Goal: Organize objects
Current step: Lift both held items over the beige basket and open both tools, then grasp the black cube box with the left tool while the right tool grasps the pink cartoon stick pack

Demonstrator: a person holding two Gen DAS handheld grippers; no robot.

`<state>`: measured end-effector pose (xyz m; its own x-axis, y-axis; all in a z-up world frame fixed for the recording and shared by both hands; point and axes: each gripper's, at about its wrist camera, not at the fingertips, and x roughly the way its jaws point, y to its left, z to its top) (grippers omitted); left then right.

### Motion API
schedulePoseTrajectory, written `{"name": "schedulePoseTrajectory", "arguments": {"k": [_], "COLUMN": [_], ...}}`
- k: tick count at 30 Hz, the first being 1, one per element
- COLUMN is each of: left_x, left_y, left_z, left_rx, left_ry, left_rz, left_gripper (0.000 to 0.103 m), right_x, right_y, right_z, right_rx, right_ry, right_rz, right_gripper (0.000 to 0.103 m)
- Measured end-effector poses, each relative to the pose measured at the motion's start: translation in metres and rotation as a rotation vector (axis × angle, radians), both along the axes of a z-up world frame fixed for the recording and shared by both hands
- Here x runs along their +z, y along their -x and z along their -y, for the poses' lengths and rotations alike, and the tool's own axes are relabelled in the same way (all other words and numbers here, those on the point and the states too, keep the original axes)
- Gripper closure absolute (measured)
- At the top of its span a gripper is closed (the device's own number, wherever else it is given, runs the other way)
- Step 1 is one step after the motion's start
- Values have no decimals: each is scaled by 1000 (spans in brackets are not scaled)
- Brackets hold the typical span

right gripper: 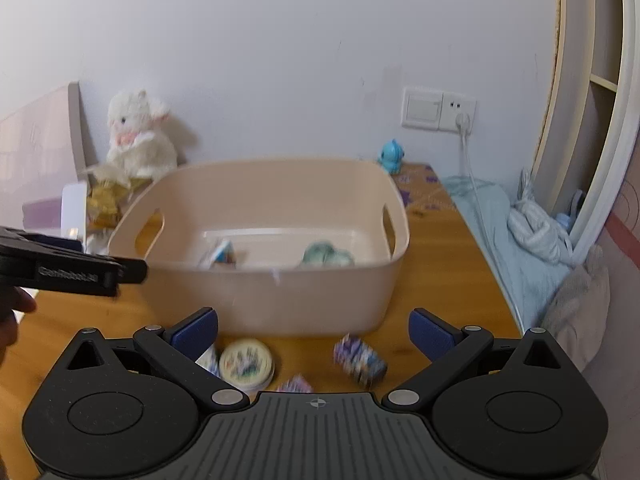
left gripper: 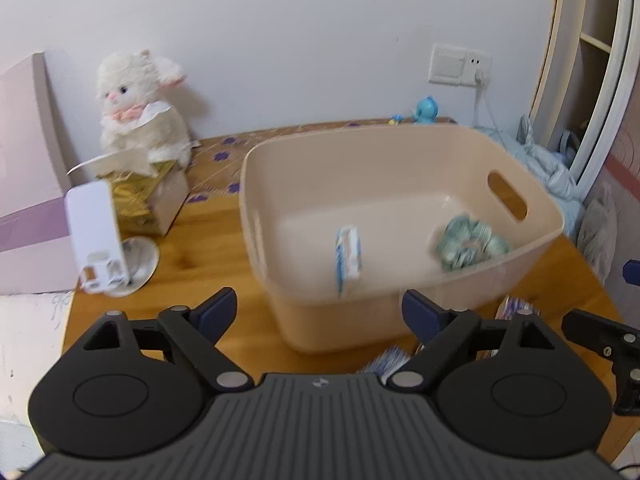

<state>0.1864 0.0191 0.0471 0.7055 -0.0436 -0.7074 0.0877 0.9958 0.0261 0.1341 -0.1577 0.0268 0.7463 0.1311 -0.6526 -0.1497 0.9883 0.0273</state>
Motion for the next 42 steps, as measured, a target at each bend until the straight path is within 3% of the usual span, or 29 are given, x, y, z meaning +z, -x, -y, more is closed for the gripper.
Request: {"name": "schedulePoseTrajectory", "arguments": {"k": [11, 22, 33, 38, 42], "left_x": [-48, -90, -103, -109, -108], "left_y": [54, 67, 59, 57, 58], "left_z": [-23, -27, -31, -27, -28], "left_rx": [1, -32, -18, -28, -23], "left_ry": [8, 30, 56, 62, 70], "left_rz": [-87, -162, -162, -174, -167], "left_gripper": [11, 11, 12, 21, 21], "right_x": [-54, -83, -103, -100, -97], "right_y": [22, 19, 12, 11, 4], "right_z": [-15, -26, -39, -24, -17], "right_rx": [-10, -20, -17, -62, -69], "right_ry": [-28, -61, -18, -3, -90], "right_rz": [-124, -175, -216, -220, -234], "right_gripper": [0, 0, 0, 0, 0]}}
